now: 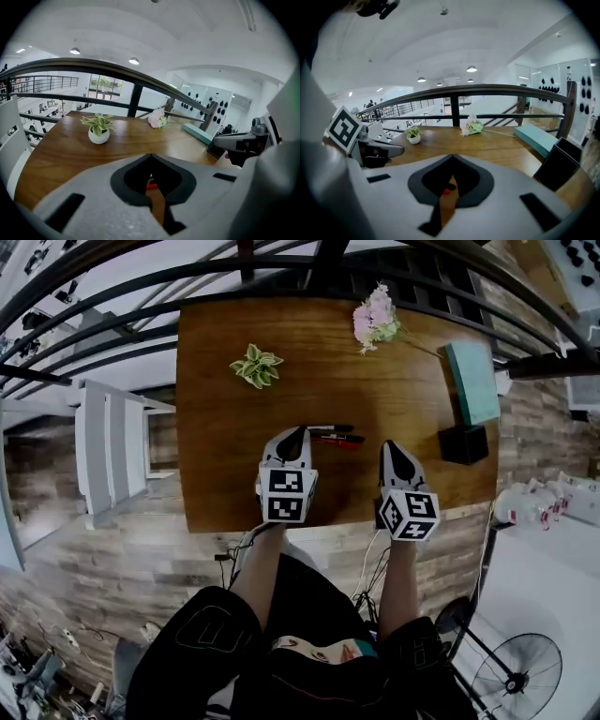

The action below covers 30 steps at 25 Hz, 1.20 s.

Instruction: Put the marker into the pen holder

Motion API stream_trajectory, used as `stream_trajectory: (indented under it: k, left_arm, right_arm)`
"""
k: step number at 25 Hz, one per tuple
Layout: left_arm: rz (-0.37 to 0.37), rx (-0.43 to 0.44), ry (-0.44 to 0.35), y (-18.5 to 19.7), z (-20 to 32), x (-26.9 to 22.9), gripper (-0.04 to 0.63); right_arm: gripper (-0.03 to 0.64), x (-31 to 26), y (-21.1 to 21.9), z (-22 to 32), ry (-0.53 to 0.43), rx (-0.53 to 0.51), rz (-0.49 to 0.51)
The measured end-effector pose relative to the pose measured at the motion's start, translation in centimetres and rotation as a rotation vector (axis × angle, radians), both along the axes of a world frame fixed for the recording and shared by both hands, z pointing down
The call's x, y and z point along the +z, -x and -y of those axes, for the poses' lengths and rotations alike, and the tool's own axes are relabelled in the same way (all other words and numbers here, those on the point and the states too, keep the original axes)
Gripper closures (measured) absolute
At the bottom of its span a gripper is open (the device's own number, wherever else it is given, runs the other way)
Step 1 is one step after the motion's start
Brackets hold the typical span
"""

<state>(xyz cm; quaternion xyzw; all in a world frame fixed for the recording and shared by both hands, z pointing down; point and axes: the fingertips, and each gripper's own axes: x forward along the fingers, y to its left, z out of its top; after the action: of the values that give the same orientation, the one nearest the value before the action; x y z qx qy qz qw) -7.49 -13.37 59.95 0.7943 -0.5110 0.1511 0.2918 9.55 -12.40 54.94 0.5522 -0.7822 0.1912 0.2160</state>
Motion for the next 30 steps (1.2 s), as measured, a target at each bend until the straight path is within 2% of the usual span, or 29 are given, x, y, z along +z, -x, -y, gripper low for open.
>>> stream_trajectory:
  k: [8, 17, 25, 30]
  left_arm:
    - [-0.007, -0.061, 0.016, 2.8, 0.5, 0.6, 0.588]
    - [-0.03, -0.117, 0.042, 5.4, -0.1, 1.5, 0.588]
    - [-0.056, -0.135, 0.053, 6.3, 0.0, 1.9, 0.588]
    - [-0.063, -0.157, 0.059, 6.7, 0.1, 2.2, 0.588]
  right_arm:
    - [0.612, 1.4, 5.2, 2.3, 0.046, -0.192, -0.054]
    - [0.612, 4.2, 10.4, 2.4, 0.139, -0.458, -0.204]
    - [0.611, 5.3, 13.5, 2.4, 0.187, -0.656, -0.34]
    - [0.611, 6.4, 15.4, 1.7, 0.231, -0.817, -0.433]
